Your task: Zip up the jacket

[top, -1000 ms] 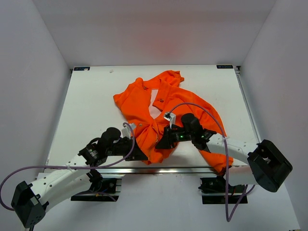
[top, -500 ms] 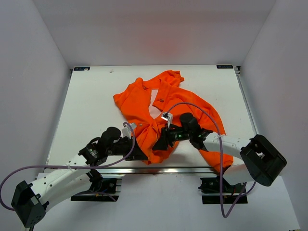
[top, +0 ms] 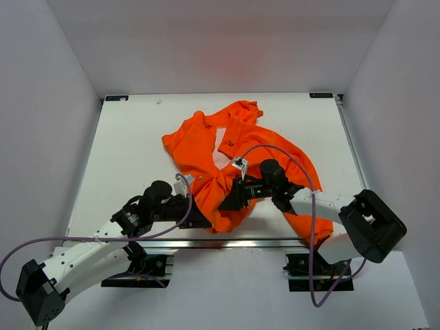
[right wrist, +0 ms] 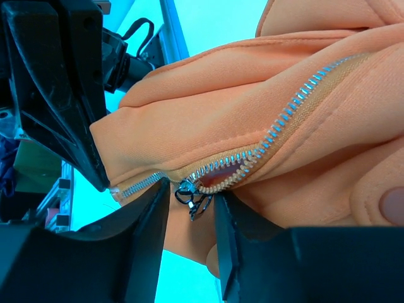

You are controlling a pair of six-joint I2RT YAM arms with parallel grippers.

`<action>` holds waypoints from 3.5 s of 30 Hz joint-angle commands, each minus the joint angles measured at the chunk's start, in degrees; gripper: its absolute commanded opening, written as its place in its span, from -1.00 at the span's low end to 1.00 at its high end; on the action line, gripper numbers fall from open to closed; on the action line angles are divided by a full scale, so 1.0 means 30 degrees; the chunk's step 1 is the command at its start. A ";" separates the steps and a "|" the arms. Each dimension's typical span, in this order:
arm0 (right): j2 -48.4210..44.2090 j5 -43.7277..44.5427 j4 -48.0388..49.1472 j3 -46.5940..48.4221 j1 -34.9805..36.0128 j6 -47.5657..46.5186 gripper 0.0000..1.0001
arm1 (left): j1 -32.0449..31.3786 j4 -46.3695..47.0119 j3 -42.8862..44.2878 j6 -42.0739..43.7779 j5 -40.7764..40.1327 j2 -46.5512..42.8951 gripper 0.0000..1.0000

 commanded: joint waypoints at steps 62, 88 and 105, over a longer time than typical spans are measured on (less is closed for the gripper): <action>0.0546 2.0348 -1.4714 1.0953 0.1347 -0.6816 -1.00 | -0.0016 -0.5179 0.1645 -0.0813 -0.1014 -0.1700 -1.00; 1.7457 2.3401 -1.6504 3.0255 -0.3807 -0.9689 -1.00 | -0.0015 -1.1452 0.1763 -0.4943 -0.2302 -0.7969 -1.00; 2.1157 2.1738 -0.7458 3.2365 -0.6595 -1.2938 -1.00 | -0.0015 -1.1720 0.0680 -0.6615 -0.2654 -0.7974 -1.00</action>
